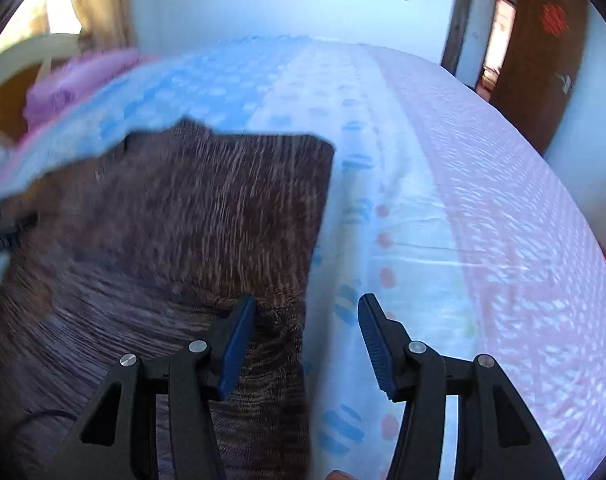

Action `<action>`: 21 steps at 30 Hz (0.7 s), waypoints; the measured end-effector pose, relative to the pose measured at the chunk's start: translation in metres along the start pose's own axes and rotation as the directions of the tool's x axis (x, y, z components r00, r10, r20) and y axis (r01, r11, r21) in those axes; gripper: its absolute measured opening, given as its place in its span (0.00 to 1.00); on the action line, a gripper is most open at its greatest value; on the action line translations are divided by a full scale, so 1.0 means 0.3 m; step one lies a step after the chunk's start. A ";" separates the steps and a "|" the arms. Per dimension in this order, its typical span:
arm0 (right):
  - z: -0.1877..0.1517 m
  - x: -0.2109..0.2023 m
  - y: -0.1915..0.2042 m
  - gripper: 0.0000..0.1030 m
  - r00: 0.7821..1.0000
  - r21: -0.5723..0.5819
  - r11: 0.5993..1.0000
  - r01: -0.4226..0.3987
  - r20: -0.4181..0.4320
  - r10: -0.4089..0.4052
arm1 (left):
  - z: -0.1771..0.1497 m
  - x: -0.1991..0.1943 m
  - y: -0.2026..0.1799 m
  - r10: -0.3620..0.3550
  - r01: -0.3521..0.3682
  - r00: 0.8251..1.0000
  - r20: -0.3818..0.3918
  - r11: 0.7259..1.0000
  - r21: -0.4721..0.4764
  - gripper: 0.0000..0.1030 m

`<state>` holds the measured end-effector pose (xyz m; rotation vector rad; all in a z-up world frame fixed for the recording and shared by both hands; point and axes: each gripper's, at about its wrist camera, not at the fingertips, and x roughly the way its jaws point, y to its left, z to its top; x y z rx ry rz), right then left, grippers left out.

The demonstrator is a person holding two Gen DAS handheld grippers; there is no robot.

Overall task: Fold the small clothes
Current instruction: 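Fold the held sleeve across the sweater body and open the right gripper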

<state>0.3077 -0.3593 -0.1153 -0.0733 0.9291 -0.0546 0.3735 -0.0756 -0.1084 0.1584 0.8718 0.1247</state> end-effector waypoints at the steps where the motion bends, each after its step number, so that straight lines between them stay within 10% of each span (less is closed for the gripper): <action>1: -0.005 0.019 0.008 0.53 1.000 -0.010 1.000 0.010 0.000 -0.010 | 0.003 0.005 -0.036 -0.004 0.004 1.000 -0.005 1.000 0.016 1.00; 21: -0.057 -0.029 -0.102 0.57 0.997 0.117 0.991 0.073 -0.014 -0.071 | 0.014 0.082 -0.128 0.037 -0.037 0.999 -0.017 0.999 0.001 1.00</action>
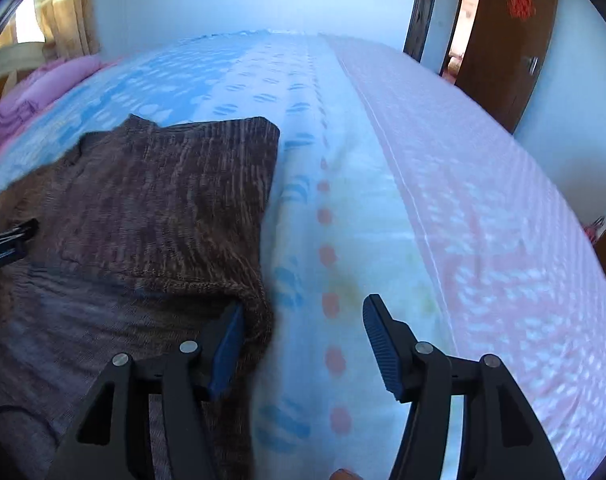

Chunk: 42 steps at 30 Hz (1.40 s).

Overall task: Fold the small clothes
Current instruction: 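Fold the held sleeve across the sweater body and open the right gripper, then move the left gripper to the other sleeve cuff and grasp it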

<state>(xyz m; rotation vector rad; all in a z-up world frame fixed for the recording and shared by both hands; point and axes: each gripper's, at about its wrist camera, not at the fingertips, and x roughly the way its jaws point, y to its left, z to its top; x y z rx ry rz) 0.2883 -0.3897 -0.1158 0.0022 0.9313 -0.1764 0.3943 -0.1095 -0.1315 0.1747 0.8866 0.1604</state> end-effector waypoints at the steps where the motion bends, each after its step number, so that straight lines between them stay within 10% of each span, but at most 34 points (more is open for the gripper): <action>1: -0.003 -0.025 0.005 0.57 1.000 -0.002 1.000 -0.001 0.017 0.001 | -0.002 0.016 0.002 -0.001 0.001 1.000 -0.014 1.000 -0.004 1.00; 7: 0.089 -0.045 0.027 0.59 0.992 0.004 1.000 0.000 0.124 -0.001 | -0.008 0.022 0.019 -0.041 0.040 0.999 -0.017 0.998 -0.039 1.00; 16: 0.024 0.030 0.014 0.60 0.986 -0.083 0.982 0.169 0.002 -0.170 | -0.017 0.012 0.017 -0.081 0.082 0.997 0.008 0.996 -0.033 1.00; 24: 0.168 0.043 0.111 0.60 0.996 -0.076 0.997 -0.019 0.086 0.026 | -0.021 0.017 0.005 -0.096 0.096 0.995 -0.002 0.995 -0.011 1.00; 33: 0.164 0.161 -0.008 0.60 0.985 -0.012 0.985 0.172 0.001 -0.172 | -0.027 0.022 0.013 -0.091 0.091 0.996 -0.003 0.995 -0.030 1.00; 38: 0.119 0.066 0.014 0.61 0.998 0.014 1.000 0.018 0.063 -0.019 | -0.030 0.022 0.017 -0.094 0.094 0.996 -0.001 0.995 -0.033 1.00; 42: 0.042 0.092 0.056 0.63 0.997 -0.048 0.996 0.074 0.035 -0.072 | -0.030 0.031 0.031 -0.123 0.123 0.992 -0.012 0.991 -0.055 1.00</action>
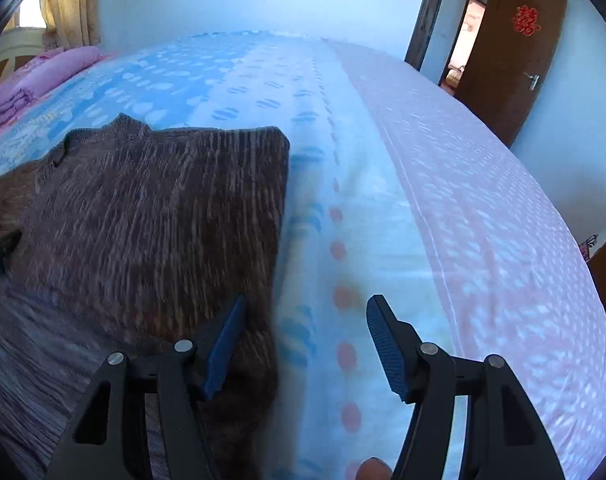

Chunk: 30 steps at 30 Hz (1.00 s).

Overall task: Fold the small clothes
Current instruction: 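Move the left gripper to the other sleeve cuff and grasp it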

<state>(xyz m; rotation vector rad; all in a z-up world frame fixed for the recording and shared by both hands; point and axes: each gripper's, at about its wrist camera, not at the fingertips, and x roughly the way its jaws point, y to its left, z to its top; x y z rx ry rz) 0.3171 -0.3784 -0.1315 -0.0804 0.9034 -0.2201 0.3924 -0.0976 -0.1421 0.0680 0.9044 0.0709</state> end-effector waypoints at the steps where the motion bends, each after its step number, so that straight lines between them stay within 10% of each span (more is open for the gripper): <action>1: -0.011 -0.010 -0.005 0.63 1.000 -0.003 1.000 0.009 0.000 -0.009 | 0.000 0.000 0.008 -0.009 0.009 1.000 -0.003 1.000 -0.012 1.00; 6: 0.013 -0.121 0.009 0.63 0.997 -0.019 0.999 0.048 0.056 -0.047 | -0.004 -0.034 0.070 0.006 -0.007 1.000 -0.019 0.999 -0.035 1.00; 16: 0.086 -0.085 0.376 0.64 0.974 -0.159 0.963 -0.216 0.039 0.225 | -0.053 -0.134 0.486 0.243 -0.240 0.968 0.065 0.970 -0.047 1.00; 30: 0.003 -0.040 0.410 0.73 0.977 -0.125 0.972 -0.200 0.048 0.207 | -0.159 -0.095 1.000 0.349 -0.353 0.935 -0.064 0.895 -0.273 1.00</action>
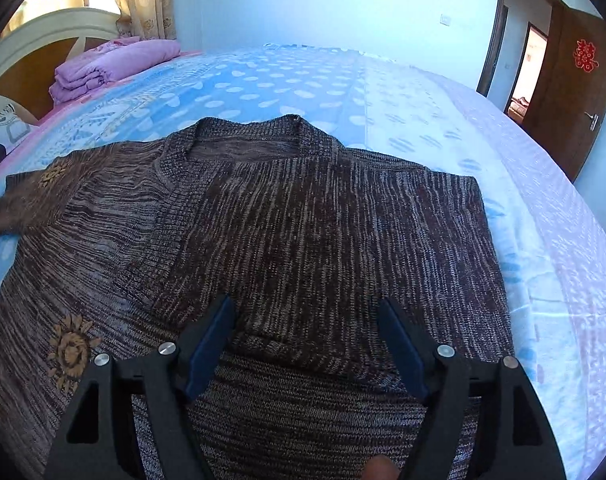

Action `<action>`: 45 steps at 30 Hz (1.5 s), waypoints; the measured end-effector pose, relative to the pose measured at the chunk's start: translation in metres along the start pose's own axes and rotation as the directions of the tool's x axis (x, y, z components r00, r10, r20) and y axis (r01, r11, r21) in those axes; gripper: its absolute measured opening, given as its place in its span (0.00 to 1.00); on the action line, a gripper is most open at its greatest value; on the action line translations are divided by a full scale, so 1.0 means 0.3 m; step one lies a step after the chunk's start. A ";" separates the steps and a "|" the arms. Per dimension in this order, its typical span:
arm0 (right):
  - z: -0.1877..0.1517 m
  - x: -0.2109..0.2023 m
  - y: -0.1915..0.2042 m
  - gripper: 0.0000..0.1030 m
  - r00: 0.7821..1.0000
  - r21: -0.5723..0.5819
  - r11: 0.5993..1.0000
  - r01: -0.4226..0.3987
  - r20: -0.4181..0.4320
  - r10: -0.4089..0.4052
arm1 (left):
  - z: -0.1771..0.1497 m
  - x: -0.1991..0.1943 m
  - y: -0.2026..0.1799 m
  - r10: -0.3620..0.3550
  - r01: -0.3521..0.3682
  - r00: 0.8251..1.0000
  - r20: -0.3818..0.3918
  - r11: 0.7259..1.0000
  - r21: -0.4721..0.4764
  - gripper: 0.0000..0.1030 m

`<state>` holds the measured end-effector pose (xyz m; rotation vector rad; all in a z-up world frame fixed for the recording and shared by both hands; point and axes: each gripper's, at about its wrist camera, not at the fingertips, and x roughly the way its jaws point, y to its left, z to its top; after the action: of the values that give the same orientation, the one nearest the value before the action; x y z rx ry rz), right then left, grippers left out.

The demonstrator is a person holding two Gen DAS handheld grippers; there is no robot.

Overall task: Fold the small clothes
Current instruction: 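Move the left gripper to the other sleeve cuff and grasp it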

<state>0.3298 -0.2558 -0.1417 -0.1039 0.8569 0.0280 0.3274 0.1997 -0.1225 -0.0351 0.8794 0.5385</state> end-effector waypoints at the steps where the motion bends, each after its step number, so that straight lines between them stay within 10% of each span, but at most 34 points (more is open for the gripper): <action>1: 0.002 -0.002 -0.004 0.74 1.000 0.003 1.000 -0.003 0.001 0.003 | -0.004 0.002 0.019 -0.003 0.003 1.000 -0.010 1.000 -0.021 1.00; 13: -0.001 -0.009 -0.006 0.77 1.000 0.002 1.000 0.019 0.011 -0.019 | 0.028 0.084 0.116 -0.157 0.128 0.982 -0.104 0.961 -0.244 0.79; 18: -0.002 -0.013 -0.001 0.78 0.999 -0.004 0.999 0.033 0.017 -0.033 | 0.036 0.115 0.134 -0.264 0.203 0.957 -0.120 0.905 -0.374 0.74; 23: -0.003 -0.013 0.001 0.78 0.999 -0.003 0.999 0.035 0.019 -0.035 | 0.045 0.109 0.141 -0.327 0.254 0.940 -0.098 0.860 -0.443 0.45; 30: -0.004 -0.011 -0.001 0.79 0.999 -0.003 0.999 0.037 0.021 -0.037 | 0.043 0.119 0.118 -0.434 0.330 0.895 -0.105 0.800 -0.501 0.45; 37: -0.004 -0.014 0.001 0.79 0.999 -0.005 0.999 0.042 0.025 -0.042 | 0.069 0.170 0.099 -0.410 0.326 0.909 -0.076 0.813 -0.482 0.44; 40: -0.005 -0.014 0.001 0.79 0.999 -0.005 0.999 0.041 0.025 -0.041 | 0.073 0.169 0.108 -0.387 0.309 0.919 -0.071 0.822 -0.477 0.07; 45: -0.004 -0.014 0.000 0.79 0.999 -0.002 0.999 0.039 0.025 -0.039 | 0.073 0.141 0.142 -0.402 0.347 0.916 -0.012 0.806 -0.480 0.08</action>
<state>0.3262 -0.2560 -0.1392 -0.1226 0.8299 -0.0059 0.3451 0.2604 -0.1316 -0.6814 0.8066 0.3646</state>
